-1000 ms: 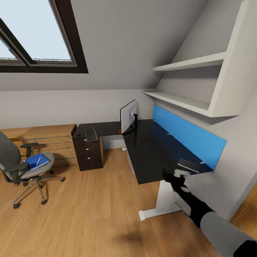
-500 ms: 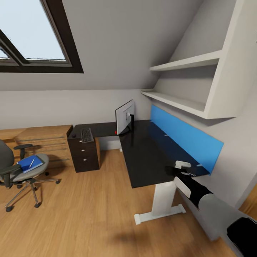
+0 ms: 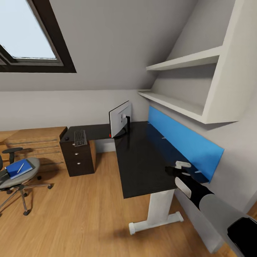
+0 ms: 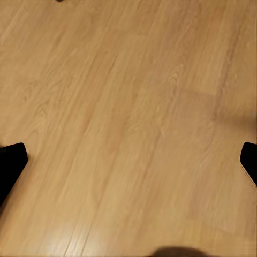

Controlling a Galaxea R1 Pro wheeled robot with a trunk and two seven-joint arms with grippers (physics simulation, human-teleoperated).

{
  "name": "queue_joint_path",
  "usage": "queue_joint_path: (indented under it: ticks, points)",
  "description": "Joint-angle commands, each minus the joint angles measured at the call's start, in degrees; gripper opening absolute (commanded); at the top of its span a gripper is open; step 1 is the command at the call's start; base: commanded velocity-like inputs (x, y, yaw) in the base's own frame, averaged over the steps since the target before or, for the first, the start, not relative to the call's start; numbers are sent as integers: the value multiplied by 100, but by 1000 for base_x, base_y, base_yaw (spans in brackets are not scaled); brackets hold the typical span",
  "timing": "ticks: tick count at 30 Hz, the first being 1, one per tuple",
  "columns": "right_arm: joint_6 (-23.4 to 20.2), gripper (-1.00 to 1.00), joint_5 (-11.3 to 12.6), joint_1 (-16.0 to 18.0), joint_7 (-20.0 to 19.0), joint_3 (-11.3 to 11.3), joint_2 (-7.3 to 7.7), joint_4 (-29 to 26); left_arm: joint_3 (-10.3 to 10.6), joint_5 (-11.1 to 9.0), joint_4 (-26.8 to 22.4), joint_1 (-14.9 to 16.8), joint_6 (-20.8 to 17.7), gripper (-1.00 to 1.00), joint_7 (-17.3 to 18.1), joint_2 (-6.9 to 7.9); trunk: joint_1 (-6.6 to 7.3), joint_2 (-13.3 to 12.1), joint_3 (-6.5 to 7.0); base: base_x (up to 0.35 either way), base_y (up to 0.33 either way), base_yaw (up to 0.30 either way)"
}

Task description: In the bedroom, organize the workspace by keeping the computer under the desk, ensuring the monitor is on the desk, placing the keyboard on the desk next to the monitor, placing the mouse on the desk next to the keyboard, moving the folder from the swivel chair onto the desk next to the mouse, stacking the notebook on top of the folder with the pen on top of the notebook, and positioning the swivel chair next to the desk.

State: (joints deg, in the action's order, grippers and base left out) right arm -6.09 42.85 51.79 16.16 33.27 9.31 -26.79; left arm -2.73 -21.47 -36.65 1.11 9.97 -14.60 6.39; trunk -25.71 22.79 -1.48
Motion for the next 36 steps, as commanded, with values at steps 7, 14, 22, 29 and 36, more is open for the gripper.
queue_joint_path:
  ticks: [7,14,22,29,36]
  points:
    - [238,100,-98,6,-475,48,13,175,-84,-67,-5,4,23,100,-8,16,-7,13,-14,320,-8,0]
    - [1000,100,-273,7,-1426,21,18,931,-124,-72,-10,4,27,100,-6,51,-7,13,-14,321,-1,0]
    - [1279,100,-292,7,-1552,16,15,1123,-445,-84,-20,4,38,100,124,168,-7,13,-14,322,0,0]
    - [1292,100,-294,7,-1530,14,22,1162,-786,-80,-52,4,43,100,584,183,-7,13,-14,322,0,0]
    - [1154,100,-286,18,-1093,6,54,1222,-1173,-71,-214,4,41,100,1014,245,-7,13,-14,226,0,0]
